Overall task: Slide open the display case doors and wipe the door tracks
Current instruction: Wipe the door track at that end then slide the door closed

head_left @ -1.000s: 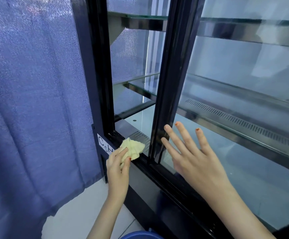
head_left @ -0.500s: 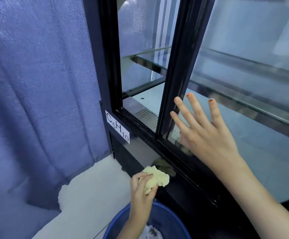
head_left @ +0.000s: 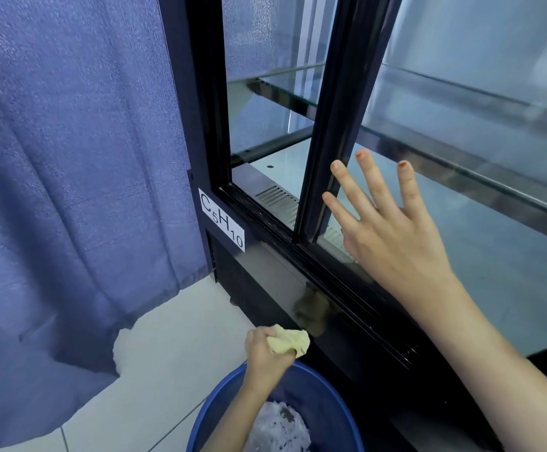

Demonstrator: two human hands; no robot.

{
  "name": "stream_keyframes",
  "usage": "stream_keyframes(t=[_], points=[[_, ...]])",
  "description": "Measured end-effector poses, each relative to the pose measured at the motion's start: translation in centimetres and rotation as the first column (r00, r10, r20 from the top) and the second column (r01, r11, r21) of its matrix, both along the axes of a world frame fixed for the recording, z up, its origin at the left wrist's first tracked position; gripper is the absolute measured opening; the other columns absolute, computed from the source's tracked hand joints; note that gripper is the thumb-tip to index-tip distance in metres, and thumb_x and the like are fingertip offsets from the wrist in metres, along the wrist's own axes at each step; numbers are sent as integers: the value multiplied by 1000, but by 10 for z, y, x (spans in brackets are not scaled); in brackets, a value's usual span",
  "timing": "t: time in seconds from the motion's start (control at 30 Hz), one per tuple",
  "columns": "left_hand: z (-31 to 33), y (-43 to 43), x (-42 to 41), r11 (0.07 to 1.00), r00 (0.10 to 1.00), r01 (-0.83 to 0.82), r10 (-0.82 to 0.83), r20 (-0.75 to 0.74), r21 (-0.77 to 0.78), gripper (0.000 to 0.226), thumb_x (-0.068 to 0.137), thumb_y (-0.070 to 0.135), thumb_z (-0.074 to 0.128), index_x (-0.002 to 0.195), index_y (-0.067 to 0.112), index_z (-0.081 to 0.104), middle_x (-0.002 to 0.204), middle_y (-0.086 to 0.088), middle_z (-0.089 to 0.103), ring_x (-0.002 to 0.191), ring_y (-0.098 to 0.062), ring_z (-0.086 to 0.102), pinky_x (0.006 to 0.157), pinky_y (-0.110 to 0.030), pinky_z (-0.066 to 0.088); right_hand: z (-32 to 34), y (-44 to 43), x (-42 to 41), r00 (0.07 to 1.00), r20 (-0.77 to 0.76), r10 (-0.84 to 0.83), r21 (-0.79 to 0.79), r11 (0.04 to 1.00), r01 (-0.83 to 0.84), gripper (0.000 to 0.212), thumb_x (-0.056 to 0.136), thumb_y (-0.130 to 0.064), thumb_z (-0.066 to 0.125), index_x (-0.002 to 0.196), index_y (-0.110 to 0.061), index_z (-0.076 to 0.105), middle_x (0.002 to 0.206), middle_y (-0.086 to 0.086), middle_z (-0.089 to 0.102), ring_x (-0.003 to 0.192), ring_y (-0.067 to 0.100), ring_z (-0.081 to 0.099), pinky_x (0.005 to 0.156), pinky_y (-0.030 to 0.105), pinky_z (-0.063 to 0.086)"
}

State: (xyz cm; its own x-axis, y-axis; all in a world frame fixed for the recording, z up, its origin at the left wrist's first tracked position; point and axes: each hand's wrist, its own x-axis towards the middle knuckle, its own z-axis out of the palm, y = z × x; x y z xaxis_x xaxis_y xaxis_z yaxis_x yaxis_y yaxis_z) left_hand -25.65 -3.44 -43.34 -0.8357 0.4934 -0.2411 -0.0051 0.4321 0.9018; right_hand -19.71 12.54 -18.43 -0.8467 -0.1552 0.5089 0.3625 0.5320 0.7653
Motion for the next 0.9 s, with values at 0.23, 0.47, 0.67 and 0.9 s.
stream_keyframes(t=[0.23,0.47,0.67,0.9], points=[[-6,-7,-18,913,927,340,-366,-84,-227,51,76,1,69,52,20,28,61,9,34,55,-1,33,51,-12,30,-1,0,-1,1000,-10,8,13,1000,-8,46,89,-22,47,134,-19,52,151,15,33,138,39,28,110,58,4],[6,-23,-19,932,897,347,-363,252,104,55,78,-9,61,51,23,25,51,12,23,50,-5,22,47,-19,19,0,-1,-1,1000,1,7,4,1000,-7,45,90,-23,42,134,-19,53,150,15,33,137,39,30,110,58,4],[-21,-27,-27,984,960,105,-138,242,147,50,75,-4,66,53,21,29,57,5,30,55,-11,30,47,-18,23,0,-2,0,1000,2,-11,7,1000,11,46,91,-22,38,135,-19,52,151,16,31,138,38,29,110,57,3],[-83,-30,-29,939,959,116,-191,-210,-325,26,94,10,45,119,12,52,125,-6,48,118,-22,44,93,-16,29,-2,-2,0,1000,-9,-24,16,1000,24,45,93,-22,36,135,-20,52,151,15,31,138,37,29,111,57,4]])
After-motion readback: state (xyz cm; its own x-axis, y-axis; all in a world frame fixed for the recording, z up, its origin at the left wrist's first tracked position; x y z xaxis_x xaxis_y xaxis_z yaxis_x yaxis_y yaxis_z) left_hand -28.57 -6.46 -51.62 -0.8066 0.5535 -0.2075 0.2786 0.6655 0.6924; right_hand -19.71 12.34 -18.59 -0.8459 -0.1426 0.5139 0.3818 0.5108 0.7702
